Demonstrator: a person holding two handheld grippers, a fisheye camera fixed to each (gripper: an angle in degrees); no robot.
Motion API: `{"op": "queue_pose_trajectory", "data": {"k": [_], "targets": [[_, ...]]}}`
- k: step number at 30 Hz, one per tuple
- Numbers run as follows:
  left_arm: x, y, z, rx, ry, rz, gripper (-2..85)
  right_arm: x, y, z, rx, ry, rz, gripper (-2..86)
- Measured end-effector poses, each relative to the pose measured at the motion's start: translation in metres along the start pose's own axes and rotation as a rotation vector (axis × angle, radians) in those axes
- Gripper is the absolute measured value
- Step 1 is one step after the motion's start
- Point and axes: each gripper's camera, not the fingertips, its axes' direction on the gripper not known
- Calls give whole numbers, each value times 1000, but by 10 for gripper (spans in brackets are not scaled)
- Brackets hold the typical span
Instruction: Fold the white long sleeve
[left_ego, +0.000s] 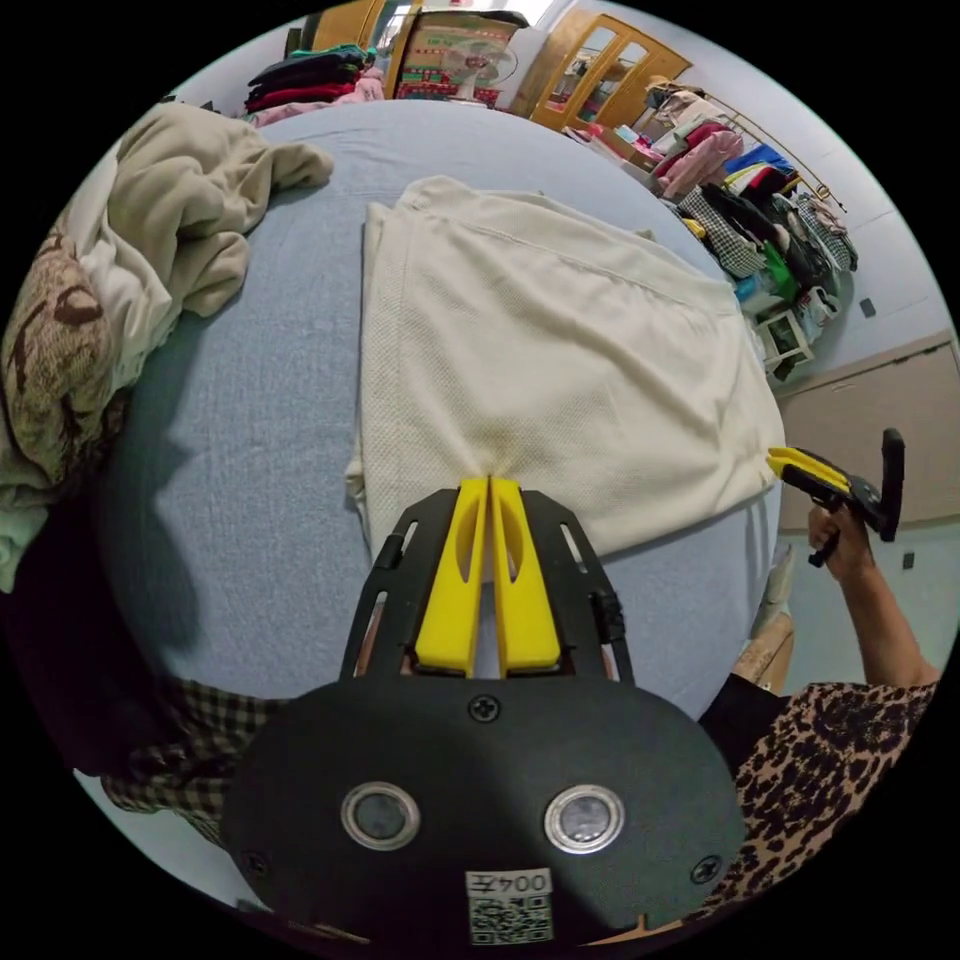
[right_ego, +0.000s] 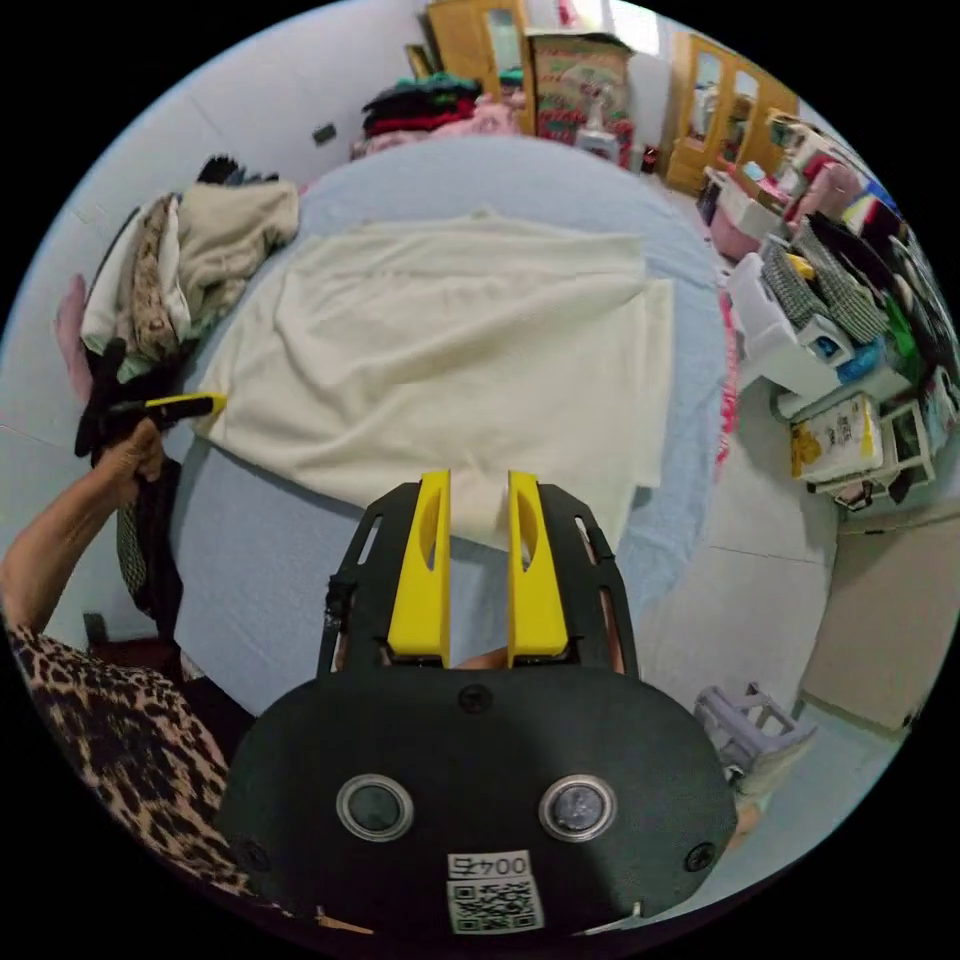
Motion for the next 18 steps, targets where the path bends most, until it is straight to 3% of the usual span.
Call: {"op": "queue_pose_trajectory", "data": {"k": [6,14,18], "targets": [[11,-3,5,-1,-48,12,5,88,54,-20,2,-75,156,84],[23,-9,12,-16,-105,8,3,110,49,-19,-28,-97,112,76],[21,-12,15,-18,-90,-10,3,105,39,-35,-19,-144,4,7]]}}
